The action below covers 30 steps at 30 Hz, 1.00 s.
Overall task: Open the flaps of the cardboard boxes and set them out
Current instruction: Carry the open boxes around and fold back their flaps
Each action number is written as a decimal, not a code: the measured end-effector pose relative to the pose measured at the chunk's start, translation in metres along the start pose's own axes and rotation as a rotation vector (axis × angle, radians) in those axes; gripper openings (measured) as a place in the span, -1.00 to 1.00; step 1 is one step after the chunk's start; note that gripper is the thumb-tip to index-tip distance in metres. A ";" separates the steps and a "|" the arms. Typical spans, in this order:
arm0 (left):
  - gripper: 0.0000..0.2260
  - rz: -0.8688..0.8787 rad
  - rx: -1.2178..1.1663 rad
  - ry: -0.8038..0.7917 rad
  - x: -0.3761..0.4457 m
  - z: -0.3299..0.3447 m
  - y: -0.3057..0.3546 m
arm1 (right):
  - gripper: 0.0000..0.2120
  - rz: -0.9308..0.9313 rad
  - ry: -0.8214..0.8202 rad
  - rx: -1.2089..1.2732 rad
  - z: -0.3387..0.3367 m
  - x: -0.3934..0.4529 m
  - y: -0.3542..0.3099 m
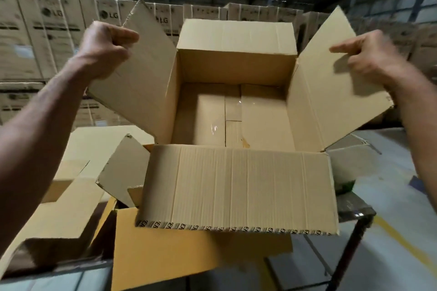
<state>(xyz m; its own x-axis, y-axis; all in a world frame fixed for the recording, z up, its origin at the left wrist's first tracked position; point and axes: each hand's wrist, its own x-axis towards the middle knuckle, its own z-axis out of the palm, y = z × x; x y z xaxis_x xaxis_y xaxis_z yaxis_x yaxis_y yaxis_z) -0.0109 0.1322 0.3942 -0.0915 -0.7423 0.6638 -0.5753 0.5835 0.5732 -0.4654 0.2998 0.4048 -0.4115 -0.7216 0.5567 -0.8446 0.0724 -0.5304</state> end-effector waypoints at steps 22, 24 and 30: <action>-0.50 -0.230 0.218 -0.107 0.081 0.054 -0.133 | -0.56 -0.032 -0.313 0.052 0.200 0.153 0.032; -0.51 -0.254 0.236 -0.138 0.075 0.065 -0.141 | -0.57 -0.025 -0.355 0.041 0.214 0.160 0.040; -0.52 -0.295 0.231 -0.122 0.063 0.090 -0.165 | -0.58 -0.045 -0.352 0.033 0.238 0.174 0.055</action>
<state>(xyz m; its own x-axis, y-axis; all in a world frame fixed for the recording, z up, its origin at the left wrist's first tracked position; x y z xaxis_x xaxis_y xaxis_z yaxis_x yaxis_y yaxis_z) 0.0052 -0.0405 0.2978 0.0175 -0.9088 0.4168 -0.7579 0.2598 0.5983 -0.5015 0.0143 0.3205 -0.2263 -0.9170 0.3286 -0.8452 0.0172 -0.5342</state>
